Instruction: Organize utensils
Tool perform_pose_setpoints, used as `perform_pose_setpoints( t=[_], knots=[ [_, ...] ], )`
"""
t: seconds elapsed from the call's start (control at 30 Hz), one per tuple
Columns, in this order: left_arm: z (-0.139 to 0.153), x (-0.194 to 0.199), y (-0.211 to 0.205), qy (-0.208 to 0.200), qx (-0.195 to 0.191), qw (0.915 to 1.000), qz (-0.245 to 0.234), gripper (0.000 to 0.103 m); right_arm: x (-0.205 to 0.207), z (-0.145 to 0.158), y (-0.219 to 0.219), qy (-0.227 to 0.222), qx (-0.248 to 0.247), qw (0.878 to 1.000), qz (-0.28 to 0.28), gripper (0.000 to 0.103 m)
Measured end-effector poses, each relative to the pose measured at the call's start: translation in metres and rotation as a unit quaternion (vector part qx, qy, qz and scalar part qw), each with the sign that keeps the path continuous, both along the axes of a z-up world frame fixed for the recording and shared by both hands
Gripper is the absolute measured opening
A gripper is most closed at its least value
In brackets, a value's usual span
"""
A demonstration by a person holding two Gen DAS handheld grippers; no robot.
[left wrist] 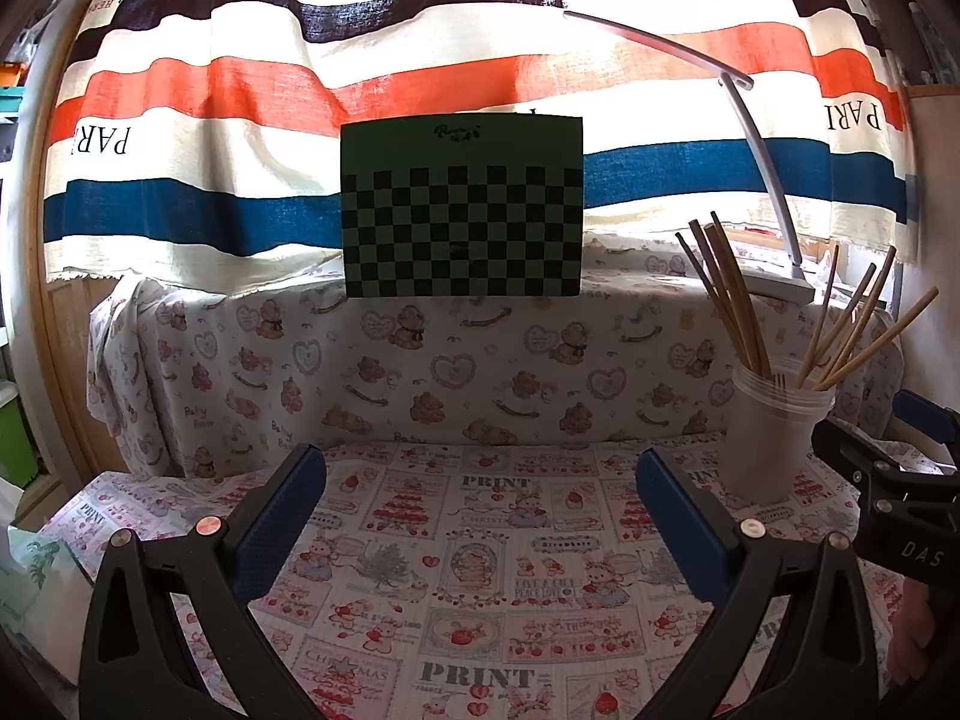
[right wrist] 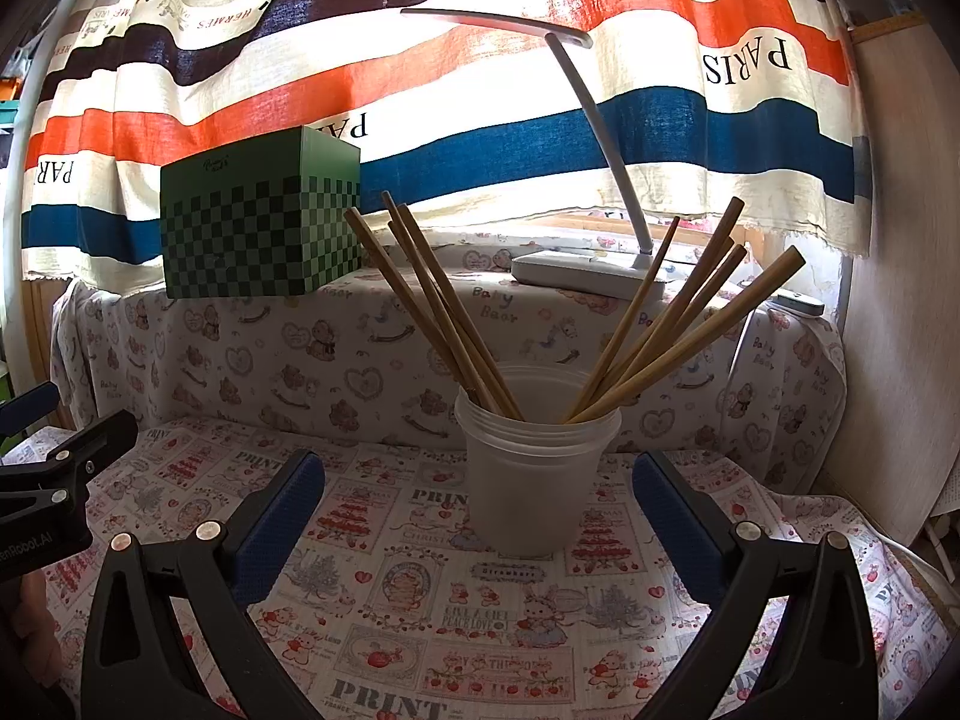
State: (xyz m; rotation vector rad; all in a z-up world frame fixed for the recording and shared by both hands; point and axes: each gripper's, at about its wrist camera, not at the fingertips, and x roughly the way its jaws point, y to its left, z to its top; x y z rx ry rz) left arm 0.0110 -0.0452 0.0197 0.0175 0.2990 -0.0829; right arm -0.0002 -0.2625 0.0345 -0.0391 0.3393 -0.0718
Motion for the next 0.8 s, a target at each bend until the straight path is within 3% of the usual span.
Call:
perform_pose_setpoints(
  t=[0.8],
  knots=[
    [-0.0001, 0.0007, 0.0000, 0.001, 0.000, 1.0000, -0.001, 0.103, 0.0012, -0.0025, 0.0019, 0.004, 0.001, 1.000, 0.003, 0.103]
  ],
)
